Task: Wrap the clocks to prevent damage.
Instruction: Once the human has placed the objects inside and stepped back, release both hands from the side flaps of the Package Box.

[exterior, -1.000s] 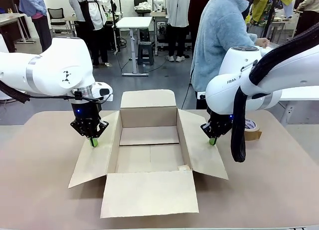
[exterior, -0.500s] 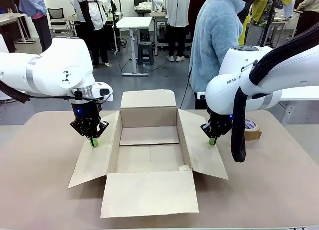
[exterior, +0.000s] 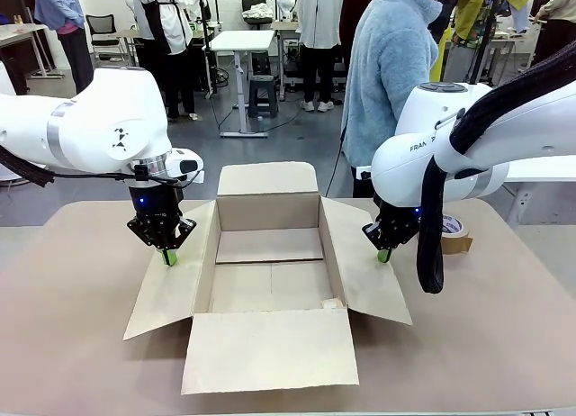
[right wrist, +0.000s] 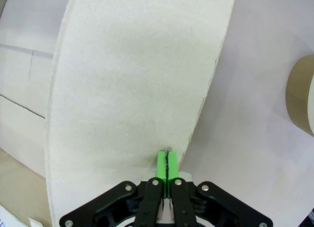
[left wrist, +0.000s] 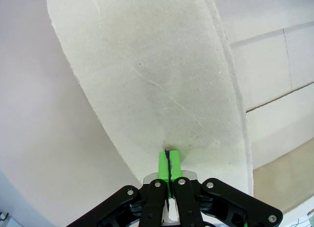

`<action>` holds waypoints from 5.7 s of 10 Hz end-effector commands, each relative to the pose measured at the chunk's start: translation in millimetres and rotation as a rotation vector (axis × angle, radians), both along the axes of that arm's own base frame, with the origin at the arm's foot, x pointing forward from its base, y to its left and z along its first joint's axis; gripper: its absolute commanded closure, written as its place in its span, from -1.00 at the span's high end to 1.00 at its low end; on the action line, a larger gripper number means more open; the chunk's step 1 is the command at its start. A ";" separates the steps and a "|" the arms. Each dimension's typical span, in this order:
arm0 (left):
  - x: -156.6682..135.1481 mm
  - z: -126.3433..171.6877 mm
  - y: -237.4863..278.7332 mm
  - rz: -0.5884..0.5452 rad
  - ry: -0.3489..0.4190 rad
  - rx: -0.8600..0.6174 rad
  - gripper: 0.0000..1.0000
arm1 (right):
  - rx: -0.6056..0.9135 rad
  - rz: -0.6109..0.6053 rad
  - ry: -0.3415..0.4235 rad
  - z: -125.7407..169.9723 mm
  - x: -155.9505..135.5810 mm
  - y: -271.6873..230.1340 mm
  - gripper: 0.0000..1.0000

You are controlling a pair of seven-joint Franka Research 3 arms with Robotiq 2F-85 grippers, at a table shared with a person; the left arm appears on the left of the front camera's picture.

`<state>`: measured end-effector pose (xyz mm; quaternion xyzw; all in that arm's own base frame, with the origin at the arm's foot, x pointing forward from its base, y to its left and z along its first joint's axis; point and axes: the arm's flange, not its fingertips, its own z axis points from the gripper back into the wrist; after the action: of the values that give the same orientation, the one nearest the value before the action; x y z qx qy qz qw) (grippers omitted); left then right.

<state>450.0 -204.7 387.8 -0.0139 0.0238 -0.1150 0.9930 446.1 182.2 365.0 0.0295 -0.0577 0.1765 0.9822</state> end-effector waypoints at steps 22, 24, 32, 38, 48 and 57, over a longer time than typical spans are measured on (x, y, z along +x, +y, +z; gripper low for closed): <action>-1.2 2.6 0.9 0.005 -0.002 0.001 -0.99 | 0.006 -0.014 0.004 -0.7 0.1 -0.1 -0.98; -1.2 2.6 0.9 0.005 -0.002 0.001 -0.99 | 0.006 -0.014 0.004 -0.7 0.1 -0.1 -0.98; -1.2 2.6 0.9 0.005 -0.002 0.001 -0.99 | 0.006 -0.014 0.004 -0.7 0.1 -0.1 -0.98; -1.2 2.6 0.9 0.005 -0.002 0.001 -0.99 | 0.006 -0.014 0.004 -0.7 0.1 -0.1 -0.98; -1.2 2.6 0.9 0.005 -0.002 0.001 -0.99 | 0.006 -0.014 0.004 -0.7 0.1 -0.1 -0.98; -1.2 2.6 0.9 0.005 -0.002 0.001 -0.99 | 0.006 -0.014 0.004 -0.7 0.1 -0.1 -0.98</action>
<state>450.0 -204.7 387.8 -0.0139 0.0238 -0.1150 0.9930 446.1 182.2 365.0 0.0295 -0.0577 0.1765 0.9822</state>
